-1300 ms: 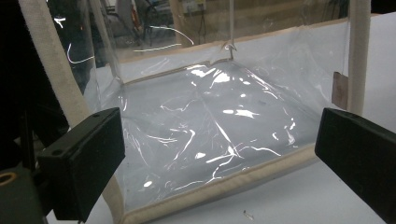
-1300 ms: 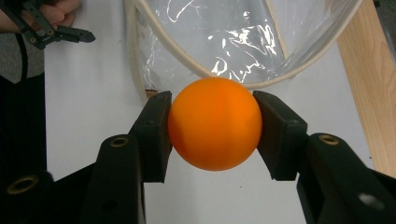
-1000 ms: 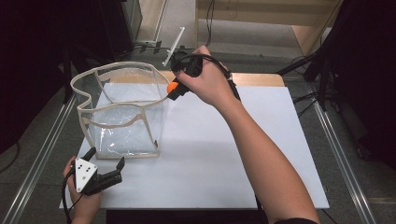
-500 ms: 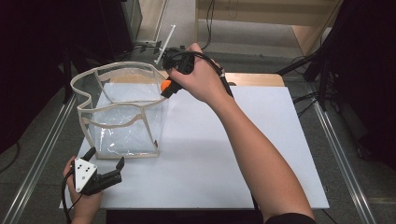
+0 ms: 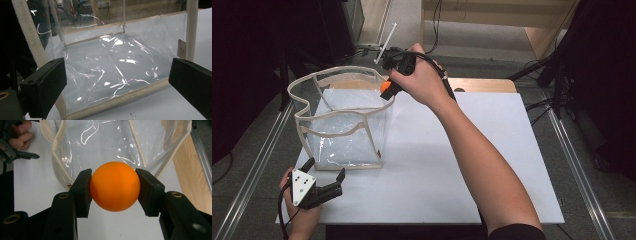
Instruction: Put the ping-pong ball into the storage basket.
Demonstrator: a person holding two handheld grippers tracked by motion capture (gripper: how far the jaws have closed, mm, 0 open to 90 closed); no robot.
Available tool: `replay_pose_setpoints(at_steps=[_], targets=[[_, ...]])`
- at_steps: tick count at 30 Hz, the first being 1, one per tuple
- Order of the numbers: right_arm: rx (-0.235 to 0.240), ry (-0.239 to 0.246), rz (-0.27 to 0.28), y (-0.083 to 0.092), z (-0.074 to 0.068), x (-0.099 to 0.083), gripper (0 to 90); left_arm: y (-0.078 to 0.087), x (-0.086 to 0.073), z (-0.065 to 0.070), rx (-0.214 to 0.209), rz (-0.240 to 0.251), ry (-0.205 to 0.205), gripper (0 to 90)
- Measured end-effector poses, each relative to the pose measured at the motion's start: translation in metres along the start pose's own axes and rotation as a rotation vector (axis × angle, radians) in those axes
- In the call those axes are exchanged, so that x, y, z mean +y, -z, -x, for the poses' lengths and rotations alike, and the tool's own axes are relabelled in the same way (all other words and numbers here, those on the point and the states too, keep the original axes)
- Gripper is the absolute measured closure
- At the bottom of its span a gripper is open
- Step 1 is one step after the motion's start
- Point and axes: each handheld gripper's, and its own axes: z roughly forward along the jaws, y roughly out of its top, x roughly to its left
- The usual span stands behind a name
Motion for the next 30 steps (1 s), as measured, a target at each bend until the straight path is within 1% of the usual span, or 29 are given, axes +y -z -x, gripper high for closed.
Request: replay_pose_setpoints(at_steps=[3,4,6,7,8,11,12,14,15,17,18,20,21,22,24,30], targets=[[0.007,-0.008,0.003,-0.004,0.002,0.001,47.5,0.0,0.0,0.0,0.001,-0.001,0.001,2.1],[0.002,-0.008,0.002,-0.004,0.001,0.002,46.8,0.0,0.0,0.0,0.001,-0.001,0.001,2.1],[-0.002,-0.004,0.0,-0.006,0.001,0.003,40.8,0.0,0.0,0.0,0.0,0.0,0.001,2.1],[-0.001,-0.006,-0.001,-0.006,0.0,0.003,39.8,0.0,0.0,0.0,0.001,-0.002,0.0,2.1],[-0.001,-0.002,0.004,-0.006,0.0,0.003,36.1,0.0,0.0,0.0,0.0,-0.002,0.0,2.1],[0.006,-0.013,0.014,-0.005,0.0,0.002,29.4,0.0,0.0,-0.001,0.001,-0.001,0.008,2.1],[0.001,-0.018,0.019,-0.004,-0.001,0.0,24.7,0.0,0.0,-0.001,-0.001,0.001,0.01,2.1],[0.007,-0.026,0.029,-0.002,-0.001,-0.002,21.1,0.0,0.0,-0.001,-0.001,0.0,0.009,2.1],[0.001,-0.031,0.036,-0.001,-0.002,-0.003,16.8,0.0,0.0,-0.001,0.001,-0.001,0.008,2.1],[0.009,-0.045,0.043,0.002,-0.003,-0.006,12.9,0.0,0.0,-0.001,0.0,-0.002,0.004,2.1],[0.01,-0.044,0.045,0.002,-0.004,-0.008,9.6,0.0,0.0,-0.001,0.0,-0.001,0.004,2.1],[0.016,-0.046,0.042,0.003,-0.005,-0.011,8.1,0.0,0.0,-0.001,0.002,-0.004,0.004,2.1],[0.016,-0.046,0.045,0.004,-0.006,-0.013,5.5,0.0,0.0,-0.001,0.002,-0.004,0.004,2.1],[0.015,-0.046,0.045,0.004,-0.006,-0.016,0.0,0.0,0.0,-0.001,0.003,-0.003,0.003,2.1],[0.017,-0.055,0.038,0.004,-0.007,-0.02,0.0,0.0,0.0,-0.001,0.003,-0.003,0.004,2.1],[0.013,-0.06,0.049,0.006,-0.009,-0.032,0.0,0.0,0.0,0.0,0.003,-0.004,0.002,2.1]])
